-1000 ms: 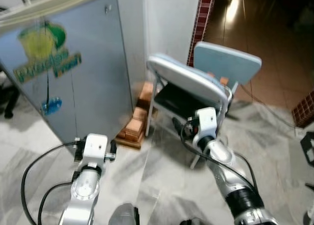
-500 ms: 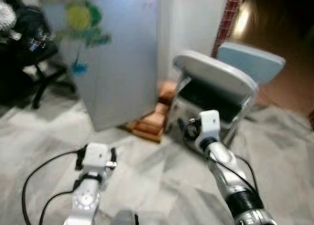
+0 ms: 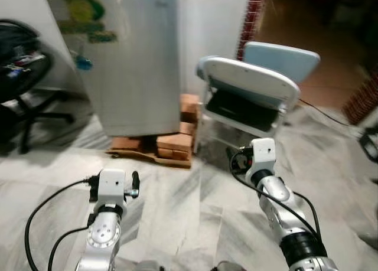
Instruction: Restocking fridge
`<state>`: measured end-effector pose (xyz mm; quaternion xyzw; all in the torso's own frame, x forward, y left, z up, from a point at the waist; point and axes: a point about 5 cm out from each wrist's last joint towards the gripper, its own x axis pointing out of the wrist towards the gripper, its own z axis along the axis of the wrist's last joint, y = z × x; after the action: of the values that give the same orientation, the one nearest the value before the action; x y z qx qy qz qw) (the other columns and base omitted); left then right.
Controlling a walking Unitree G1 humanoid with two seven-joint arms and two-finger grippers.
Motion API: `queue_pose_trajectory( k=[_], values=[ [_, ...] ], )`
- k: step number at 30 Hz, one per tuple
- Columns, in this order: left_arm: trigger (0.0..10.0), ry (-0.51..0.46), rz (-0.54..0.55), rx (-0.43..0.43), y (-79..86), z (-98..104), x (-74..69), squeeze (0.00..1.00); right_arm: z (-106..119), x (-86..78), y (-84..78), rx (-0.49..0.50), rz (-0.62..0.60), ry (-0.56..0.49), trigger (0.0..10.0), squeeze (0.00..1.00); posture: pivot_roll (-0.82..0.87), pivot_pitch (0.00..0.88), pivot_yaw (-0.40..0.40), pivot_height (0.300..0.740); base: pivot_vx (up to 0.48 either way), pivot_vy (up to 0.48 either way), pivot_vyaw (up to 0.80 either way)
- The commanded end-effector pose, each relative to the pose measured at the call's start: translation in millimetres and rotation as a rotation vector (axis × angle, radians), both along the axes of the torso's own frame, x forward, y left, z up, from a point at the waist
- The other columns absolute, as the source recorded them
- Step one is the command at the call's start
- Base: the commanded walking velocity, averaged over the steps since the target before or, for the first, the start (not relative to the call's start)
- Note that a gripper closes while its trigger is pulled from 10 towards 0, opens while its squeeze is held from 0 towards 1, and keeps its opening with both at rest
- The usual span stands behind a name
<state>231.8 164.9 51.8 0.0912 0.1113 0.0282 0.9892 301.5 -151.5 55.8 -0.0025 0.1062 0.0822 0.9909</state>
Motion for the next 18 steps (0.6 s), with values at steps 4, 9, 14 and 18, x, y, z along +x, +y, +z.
queue_pose_trajectory(
  k=[4, 9, 14, 18],
  values=[
    [10.0, -0.040, 0.037, 0.001, 9.2, 7.4, 1.5, 0.00, 4.8, 2.1, 0.6, 0.003, 0.002, -0.013, 10.0, 0.00, 0.02, 0.049, 0.015, 0.740, 0.000, 0.480, -0.80],
    [10.0, -0.033, 0.029, -0.020, 8.5, 7.3, 0.9, 0.00, -0.3, -3.3, -4.5, 0.001, -0.011, 0.008, 10.0, 0.00, 0.01, 0.049, 0.014, 0.740, 0.000, 0.480, -0.80],
    [10.0, -0.014, 0.016, -0.059, 6.5, 6.2, 1.2, 0.00, -1.2, -4.0, -3.0, -0.004, -0.015, 0.009, 10.0, 0.00, 0.01, 0.049, 0.017, 0.740, 0.000, 0.480, -0.80],
    [10.0, -0.035, -0.013, -0.058, 4.6, 11.7, 3.8, 0.00, -1.9, -3.2, -0.6, 0.003, -0.024, 0.015, 10.0, 0.00, 0.02, 0.049, 0.017, 0.740, 0.000, 0.480, -0.80]
  ],
)
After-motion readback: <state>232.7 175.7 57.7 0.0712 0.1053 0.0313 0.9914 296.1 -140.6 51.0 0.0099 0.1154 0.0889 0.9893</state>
